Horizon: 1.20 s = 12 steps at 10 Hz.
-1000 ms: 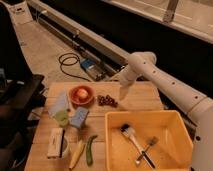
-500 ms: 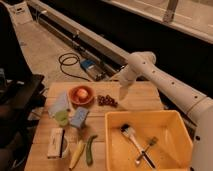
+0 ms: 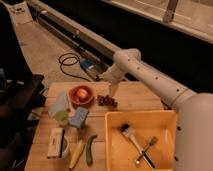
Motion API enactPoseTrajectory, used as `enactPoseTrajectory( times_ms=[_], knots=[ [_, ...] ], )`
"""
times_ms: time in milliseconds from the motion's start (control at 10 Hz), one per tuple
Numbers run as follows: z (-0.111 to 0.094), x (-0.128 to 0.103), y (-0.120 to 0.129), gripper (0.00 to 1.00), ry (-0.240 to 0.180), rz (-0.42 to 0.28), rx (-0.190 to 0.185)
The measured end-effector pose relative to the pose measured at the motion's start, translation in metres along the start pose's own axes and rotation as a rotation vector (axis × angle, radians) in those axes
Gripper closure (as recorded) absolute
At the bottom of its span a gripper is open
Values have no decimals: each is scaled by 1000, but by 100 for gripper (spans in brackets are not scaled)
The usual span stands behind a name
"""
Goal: Place apple in red bowl
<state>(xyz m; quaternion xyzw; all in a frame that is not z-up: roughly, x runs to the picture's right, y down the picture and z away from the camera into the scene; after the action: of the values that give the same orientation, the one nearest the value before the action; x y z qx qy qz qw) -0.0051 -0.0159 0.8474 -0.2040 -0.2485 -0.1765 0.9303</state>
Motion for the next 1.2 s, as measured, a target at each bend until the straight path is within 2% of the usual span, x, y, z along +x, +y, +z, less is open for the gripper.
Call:
enactPoseTrajectory(
  times_ms=[100,200,700,1000,1100,1200],
  knots=[
    [16,-25,-18,20,-30,-35,-2],
    [22,-36,-25,20,-45,-54,-2],
    [24,-40,-27,20,-43,-62,-2],
    [21,-44,-54,20,93,-99,47],
    [24,-51,-66,20,107,-114,62],
    [29,-51,-72,20,103,-121,66]
  ],
)
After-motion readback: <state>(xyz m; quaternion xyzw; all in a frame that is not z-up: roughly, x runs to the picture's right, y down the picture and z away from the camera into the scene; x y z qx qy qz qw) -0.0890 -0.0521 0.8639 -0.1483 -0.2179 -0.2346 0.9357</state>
